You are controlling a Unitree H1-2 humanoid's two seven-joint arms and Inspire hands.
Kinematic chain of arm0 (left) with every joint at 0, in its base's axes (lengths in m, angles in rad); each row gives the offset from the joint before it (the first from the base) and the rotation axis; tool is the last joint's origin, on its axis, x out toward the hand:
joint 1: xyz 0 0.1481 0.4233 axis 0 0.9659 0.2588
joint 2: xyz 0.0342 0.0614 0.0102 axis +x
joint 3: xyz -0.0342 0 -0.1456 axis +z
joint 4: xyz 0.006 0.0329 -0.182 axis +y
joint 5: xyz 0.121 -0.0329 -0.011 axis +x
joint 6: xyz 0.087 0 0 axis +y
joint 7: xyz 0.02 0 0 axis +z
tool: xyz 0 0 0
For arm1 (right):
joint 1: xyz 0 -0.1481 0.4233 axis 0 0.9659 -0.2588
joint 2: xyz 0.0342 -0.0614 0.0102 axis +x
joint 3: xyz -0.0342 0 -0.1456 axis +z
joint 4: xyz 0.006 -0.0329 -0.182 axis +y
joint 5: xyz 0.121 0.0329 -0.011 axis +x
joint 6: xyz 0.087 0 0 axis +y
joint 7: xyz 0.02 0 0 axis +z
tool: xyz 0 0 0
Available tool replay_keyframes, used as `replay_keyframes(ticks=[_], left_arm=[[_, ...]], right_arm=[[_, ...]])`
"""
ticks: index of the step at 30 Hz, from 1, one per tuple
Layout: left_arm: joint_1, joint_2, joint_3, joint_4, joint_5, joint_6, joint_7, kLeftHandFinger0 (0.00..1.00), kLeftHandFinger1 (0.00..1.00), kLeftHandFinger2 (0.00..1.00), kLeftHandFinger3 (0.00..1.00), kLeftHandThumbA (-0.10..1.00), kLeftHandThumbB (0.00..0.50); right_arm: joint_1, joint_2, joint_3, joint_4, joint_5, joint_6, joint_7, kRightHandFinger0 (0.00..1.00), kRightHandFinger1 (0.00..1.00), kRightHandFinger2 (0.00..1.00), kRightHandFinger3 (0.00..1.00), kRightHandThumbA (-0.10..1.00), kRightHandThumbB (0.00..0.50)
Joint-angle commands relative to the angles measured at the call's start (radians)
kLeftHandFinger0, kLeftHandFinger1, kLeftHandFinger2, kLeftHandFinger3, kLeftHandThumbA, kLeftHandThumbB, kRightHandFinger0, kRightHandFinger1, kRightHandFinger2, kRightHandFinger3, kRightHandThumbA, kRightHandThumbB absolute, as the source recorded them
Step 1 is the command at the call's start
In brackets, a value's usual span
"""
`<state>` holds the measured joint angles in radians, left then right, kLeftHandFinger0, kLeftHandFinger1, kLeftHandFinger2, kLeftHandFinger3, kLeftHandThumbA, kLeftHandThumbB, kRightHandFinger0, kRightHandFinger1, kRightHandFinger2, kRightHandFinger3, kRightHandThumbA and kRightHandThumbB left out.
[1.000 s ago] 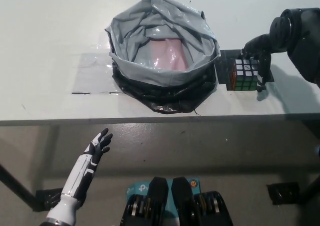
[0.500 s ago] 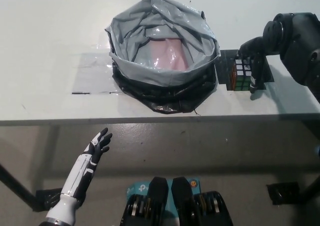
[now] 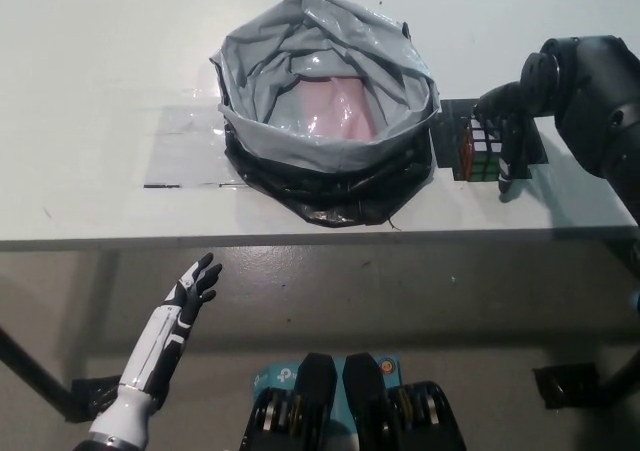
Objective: Use the right hand to pick up a rubix's cube and place it into a plastic bag and lift the bag
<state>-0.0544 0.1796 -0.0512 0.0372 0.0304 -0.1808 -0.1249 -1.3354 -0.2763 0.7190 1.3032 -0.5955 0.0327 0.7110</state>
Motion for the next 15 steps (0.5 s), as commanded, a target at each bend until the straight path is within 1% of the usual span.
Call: replay_keyframes(ticks=[1,3,6,7,8,9,10,11,12,13,14,15], left_arm=[[-0.012,0.020,0.007,-0.025,-0.011,-0.042,-0.016,1.00,1.00,1.00,1.00,1.00,0.230],[-0.013,0.020,0.007,-0.026,-0.011,-0.039,-0.015,1.00,1.00,1.00,1.00,1.00,0.232],[-0.014,0.020,0.007,-0.030,-0.013,-0.033,-0.017,1.00,1.00,1.00,1.00,1.00,0.227],[-0.014,0.021,0.007,-0.030,-0.009,-0.034,-0.015,1.00,1.00,1.00,1.00,1.00,0.226],[-0.014,0.021,0.006,-0.029,-0.008,-0.035,-0.014,1.00,1.00,1.00,1.00,1.00,0.227],[-0.014,0.021,0.006,-0.029,-0.007,-0.033,-0.013,1.00,1.00,1.00,1.00,1.00,0.228],[-0.014,0.021,0.005,-0.031,-0.008,-0.030,-0.014,1.00,1.00,1.00,1.00,1.00,0.228],[-0.014,0.021,0.005,-0.031,-0.008,-0.029,-0.014,1.00,1.00,1.00,1.00,1.00,0.228],[-0.015,0.020,0.005,-0.030,-0.008,-0.032,-0.014,1.00,1.00,1.00,1.00,1.00,0.228],[-0.016,0.020,0.005,-0.028,-0.008,-0.034,-0.013,1.00,1.00,1.00,1.00,1.00,0.227],[-0.016,0.020,0.005,-0.026,-0.008,-0.037,-0.013,1.00,1.00,1.00,1.00,1.00,0.223],[-0.017,0.021,0.005,-0.025,-0.005,-0.039,-0.013,1.00,1.00,1.00,1.00,1.00,0.222]], right_arm=[[-0.072,-0.002,-0.009,0.023,-0.019,-0.014,-0.043,1.00,1.00,1.00,1.00,0.99,0.500],[-0.070,-0.001,-0.019,0.031,-0.012,-0.004,-0.053,1.00,1.00,1.00,1.00,0.95,0.500],[-0.065,-0.005,-0.020,0.033,-0.016,-0.032,-0.093,1.00,1.00,1.00,1.00,0.97,0.500],[-0.061,-0.007,-0.025,0.032,-0.012,-0.047,-0.106,1.00,1.00,1.00,1.00,0.96,0.483],[-0.056,-0.008,-0.040,0.030,0.001,-0.051,-0.129,1.00,1.00,1.00,1.00,0.90,0.484],[-0.037,-0.011,-0.078,0.018,0.025,-0.054,-0.233,0.90,0.85,0.86,0.97,0.64,0.401],[-0.018,-0.012,-0.107,0.006,0.038,-0.053,-0.333,0.70,0.77,0.80,0.87,0.59,0.413],[-0.015,-0.012,-0.114,0.004,0.040,-0.054,-0.352,0.70,0.77,0.80,0.87,0.59,0.413],[-0.010,-0.013,-0.118,0.002,0.036,-0.065,-0.377,0.64,0.76,0.74,0.69,0.50,0.380],[-0.001,-0.012,-0.128,-0.002,0.035,-0.081,-0.420,0.49,0.61,0.60,0.51,0.34,0.318],[0.005,-0.012,-0.134,-0.005,0.036,-0.093,-0.448,0.31,0.44,0.48,0.41,0.16,0.266],[0.015,-0.013,-0.145,-0.008,0.036,-0.114,-0.492,0.16,0.31,0.38,0.34,0.02,0.234]])
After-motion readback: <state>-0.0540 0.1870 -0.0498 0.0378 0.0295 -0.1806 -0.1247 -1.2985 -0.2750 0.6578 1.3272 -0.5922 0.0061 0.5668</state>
